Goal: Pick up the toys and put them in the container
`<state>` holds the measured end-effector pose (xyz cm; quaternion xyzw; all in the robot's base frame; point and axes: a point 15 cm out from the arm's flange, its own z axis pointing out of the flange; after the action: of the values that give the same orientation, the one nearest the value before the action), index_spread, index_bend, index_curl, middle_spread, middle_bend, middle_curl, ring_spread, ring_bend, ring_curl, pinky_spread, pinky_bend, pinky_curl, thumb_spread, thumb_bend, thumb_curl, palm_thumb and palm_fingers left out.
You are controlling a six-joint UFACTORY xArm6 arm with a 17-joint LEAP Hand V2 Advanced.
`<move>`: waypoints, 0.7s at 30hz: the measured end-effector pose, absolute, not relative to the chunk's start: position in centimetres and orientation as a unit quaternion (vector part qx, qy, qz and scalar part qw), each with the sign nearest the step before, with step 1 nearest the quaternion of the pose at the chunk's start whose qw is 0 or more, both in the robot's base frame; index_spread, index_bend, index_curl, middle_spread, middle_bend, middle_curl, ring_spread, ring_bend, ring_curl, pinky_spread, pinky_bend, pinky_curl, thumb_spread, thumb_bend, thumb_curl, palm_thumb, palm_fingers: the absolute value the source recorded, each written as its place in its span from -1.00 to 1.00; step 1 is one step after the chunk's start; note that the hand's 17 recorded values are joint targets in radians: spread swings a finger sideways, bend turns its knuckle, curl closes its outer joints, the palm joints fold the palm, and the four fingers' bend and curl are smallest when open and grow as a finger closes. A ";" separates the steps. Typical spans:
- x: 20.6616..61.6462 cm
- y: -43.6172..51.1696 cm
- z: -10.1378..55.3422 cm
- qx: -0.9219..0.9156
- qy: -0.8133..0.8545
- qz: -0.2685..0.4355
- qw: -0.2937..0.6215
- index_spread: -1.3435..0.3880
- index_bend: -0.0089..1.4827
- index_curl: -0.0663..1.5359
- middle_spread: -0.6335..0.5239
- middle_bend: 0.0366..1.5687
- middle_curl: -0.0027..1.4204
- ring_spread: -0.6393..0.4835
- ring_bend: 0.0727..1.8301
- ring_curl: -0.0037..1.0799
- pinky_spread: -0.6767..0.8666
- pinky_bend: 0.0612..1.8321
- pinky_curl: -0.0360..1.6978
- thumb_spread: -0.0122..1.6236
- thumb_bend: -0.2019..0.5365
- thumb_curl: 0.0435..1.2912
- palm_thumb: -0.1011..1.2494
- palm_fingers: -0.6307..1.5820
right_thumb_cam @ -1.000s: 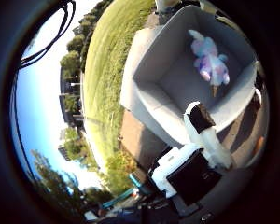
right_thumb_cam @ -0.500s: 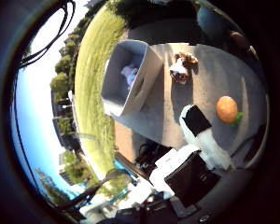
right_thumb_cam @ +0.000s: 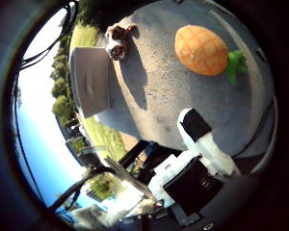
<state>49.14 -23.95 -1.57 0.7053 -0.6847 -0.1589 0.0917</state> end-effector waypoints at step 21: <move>48.8 -22.7 -6.3 0.707 -0.679 -0.153 0.124 0.24 -0.83 -0.71 -0.08 -0.01 -0.13 0.34 0.23 0.04 0.48 -0.01 -0.34 0.35 -0.48 -0.44 0.18 0.48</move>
<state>48.83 -22.73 -6.27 0.7075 -0.6788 -0.1532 0.1237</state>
